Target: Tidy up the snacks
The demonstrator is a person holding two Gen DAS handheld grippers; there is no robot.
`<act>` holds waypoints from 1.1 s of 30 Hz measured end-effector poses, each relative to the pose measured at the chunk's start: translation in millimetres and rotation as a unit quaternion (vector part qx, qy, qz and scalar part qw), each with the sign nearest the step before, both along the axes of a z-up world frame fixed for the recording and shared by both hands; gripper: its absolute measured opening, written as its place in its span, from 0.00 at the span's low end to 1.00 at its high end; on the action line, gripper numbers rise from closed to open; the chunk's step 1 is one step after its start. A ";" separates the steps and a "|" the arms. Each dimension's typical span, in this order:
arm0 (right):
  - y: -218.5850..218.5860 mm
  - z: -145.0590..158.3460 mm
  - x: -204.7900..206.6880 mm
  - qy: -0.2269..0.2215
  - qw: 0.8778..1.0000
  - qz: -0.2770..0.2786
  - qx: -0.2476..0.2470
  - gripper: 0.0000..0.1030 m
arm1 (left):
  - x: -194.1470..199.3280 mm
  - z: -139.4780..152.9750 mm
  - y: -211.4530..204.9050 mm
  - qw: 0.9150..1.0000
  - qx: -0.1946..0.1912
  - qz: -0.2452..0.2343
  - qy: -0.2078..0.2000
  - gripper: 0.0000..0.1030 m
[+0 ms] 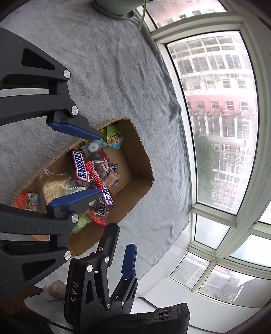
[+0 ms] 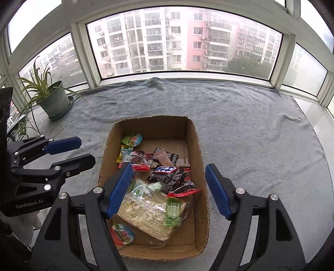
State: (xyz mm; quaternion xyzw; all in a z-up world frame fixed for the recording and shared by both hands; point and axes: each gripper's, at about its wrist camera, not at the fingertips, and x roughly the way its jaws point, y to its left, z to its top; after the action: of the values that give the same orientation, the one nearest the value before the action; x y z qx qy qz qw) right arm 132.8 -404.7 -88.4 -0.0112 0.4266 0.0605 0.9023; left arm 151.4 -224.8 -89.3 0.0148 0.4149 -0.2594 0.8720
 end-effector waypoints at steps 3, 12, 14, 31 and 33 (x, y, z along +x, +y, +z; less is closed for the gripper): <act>2.4 7.8 -12.3 -0.010 1.000 -0.004 0.005 0.75 | -10.0 6.4 6.6 1.000 -0.003 0.003 -0.007 0.47; 16.3 20.3 -52.8 -0.035 0.999 -0.027 0.011 0.79 | -39.2 21.0 28.8 0.999 0.007 0.030 -0.031 0.63; 20.1 22.9 -60.4 -0.043 0.999 -0.029 0.011 0.87 | -45.5 24.1 33.1 0.999 0.008 0.036 -0.038 0.64; 25.1 30.8 -75.8 -0.053 0.998 -0.042 0.015 0.91 | -68.0 36.2 45.8 0.996 0.012 0.063 -0.054 0.65; 25.1 30.5 -76.5 -0.052 0.998 -0.042 0.015 0.91 | -69.1 36.4 45.4 0.996 0.013 0.064 -0.055 0.65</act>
State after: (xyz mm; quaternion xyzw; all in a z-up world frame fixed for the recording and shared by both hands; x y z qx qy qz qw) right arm 56.4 -379.6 -57.9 0.0170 0.3779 0.0280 0.9253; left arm 82.4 -179.4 -52.9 0.0144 0.3694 -0.1964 0.9082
